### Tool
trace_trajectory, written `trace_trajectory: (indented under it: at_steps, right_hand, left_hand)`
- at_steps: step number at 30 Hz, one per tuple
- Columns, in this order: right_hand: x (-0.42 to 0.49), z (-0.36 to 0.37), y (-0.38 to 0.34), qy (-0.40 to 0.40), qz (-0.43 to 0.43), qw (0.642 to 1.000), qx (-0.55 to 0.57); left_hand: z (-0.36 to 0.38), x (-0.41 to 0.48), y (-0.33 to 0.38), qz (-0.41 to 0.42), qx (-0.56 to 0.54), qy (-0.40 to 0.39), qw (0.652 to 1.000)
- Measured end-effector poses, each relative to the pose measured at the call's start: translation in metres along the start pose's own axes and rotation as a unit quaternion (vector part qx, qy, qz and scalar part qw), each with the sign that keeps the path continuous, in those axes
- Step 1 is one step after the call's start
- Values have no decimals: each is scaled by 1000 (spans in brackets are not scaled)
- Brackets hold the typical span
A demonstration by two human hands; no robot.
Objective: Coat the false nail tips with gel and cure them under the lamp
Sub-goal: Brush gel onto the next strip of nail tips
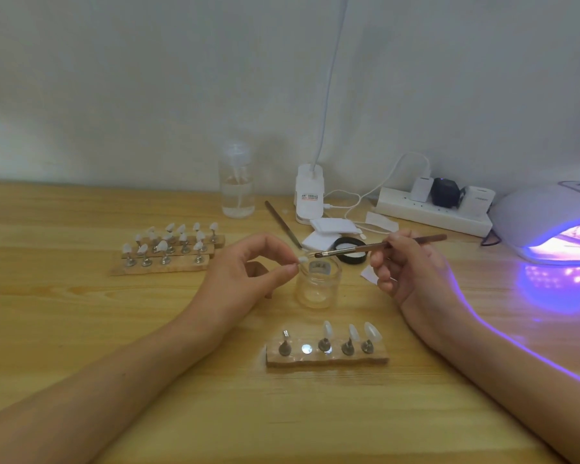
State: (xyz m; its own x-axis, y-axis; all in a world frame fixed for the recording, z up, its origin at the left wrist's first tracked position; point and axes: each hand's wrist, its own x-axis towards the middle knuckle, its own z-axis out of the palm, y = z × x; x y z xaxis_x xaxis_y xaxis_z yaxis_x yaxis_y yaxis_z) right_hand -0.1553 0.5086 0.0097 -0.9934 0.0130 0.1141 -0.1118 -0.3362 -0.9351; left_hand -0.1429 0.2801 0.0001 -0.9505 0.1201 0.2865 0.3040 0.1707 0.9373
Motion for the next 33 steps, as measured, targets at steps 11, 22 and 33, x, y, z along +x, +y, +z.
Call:
trace_trajectory:
  at_steps: [11,22,33]
  right_hand:
    - [2,1,3,-51,-18,997,-52]
    - [0,2,2,-36,-25,997,-59]
    - [1,1,2,-38,-36,998,-43]
  left_hand:
    - [1,0,2,-1,2,-3,1000]
    - [1,-1,3,-11,-3,0,1000]
    - [1,0,3,-16,-6,0,1000]
